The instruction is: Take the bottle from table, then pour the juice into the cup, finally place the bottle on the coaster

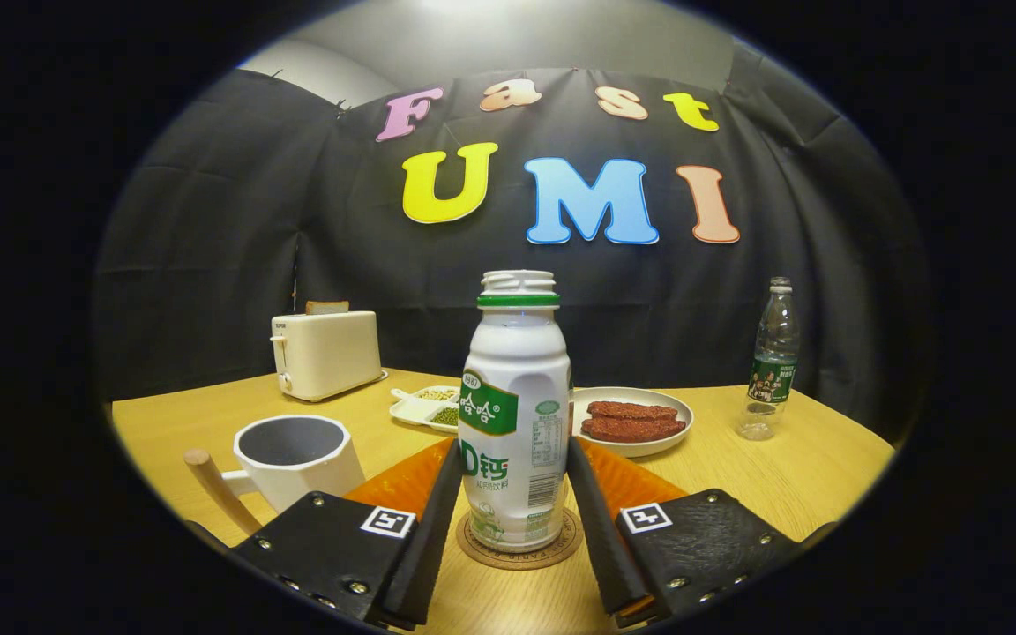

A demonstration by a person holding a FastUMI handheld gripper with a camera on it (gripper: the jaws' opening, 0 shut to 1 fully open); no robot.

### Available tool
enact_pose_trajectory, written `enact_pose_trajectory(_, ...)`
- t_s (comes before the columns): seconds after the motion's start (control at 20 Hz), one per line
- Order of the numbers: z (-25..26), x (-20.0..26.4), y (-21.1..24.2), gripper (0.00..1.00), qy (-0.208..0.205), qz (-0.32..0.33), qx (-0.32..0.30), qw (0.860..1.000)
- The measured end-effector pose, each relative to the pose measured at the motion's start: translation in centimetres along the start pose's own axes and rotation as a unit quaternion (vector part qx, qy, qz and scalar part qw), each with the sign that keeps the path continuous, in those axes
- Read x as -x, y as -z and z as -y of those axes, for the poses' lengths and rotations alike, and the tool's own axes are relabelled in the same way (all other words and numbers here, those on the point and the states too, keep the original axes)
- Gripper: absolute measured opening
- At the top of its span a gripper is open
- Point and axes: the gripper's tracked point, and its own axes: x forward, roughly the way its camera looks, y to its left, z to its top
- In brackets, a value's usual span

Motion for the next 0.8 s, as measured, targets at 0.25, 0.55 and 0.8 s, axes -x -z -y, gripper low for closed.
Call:
enact_pose_trajectory(0.25,-0.3,0.0,0.0,0.7,-0.011,0.003,0.001,1.0)
enact_pose_trajectory(0.55,0.5,0.3,-0.1,0.7,-0.008,0.003,0.003,1.0)
enact_pose_trajectory(0.8,1.0,0.5,-0.2,0.7,0.0,-0.002,0.004,1.0)
